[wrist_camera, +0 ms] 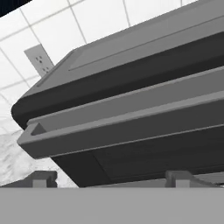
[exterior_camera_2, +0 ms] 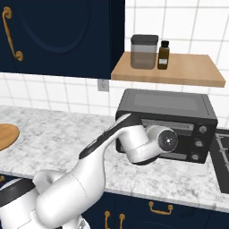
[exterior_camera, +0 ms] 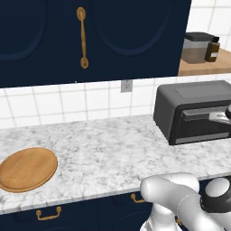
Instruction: Pick up the kebab skewer and baguette bread, and place them inside the toaster oven. Close the toaster oven door and start by setting the timer.
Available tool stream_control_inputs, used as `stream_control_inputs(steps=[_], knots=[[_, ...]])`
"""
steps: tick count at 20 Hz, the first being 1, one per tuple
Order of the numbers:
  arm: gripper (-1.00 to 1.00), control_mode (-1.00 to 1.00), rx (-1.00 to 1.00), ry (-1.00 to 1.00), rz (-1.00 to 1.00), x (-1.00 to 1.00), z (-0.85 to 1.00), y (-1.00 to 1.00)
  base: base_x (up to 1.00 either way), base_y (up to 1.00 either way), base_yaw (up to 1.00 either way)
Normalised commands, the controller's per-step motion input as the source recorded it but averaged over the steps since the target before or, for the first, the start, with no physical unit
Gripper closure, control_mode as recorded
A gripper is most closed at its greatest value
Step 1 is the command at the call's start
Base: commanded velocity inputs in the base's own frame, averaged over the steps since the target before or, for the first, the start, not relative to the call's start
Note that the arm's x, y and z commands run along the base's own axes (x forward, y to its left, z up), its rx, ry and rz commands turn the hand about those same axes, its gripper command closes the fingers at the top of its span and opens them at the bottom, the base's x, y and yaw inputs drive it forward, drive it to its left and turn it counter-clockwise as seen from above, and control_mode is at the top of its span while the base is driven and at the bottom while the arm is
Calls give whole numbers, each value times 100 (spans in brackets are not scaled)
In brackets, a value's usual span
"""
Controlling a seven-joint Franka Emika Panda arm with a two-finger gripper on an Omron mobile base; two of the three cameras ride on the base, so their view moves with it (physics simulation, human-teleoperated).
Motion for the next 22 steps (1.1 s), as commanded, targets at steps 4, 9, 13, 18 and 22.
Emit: stream_control_inputs(steps=[4,9,13,18,22], knots=[[-100,-100,0,-3,0,-56,3,-48,0,0,0],[-100,-100,-4,-30,0,-12,30,-68,0,0,0],[-100,-100,-3,-31,0,-3,20,-95,0,0,0],[-100,-100,-1,-36,0,0,17,-79,0,0,0],[-100,-100,-4,-37,0,6,0,-52,0,0,0]])
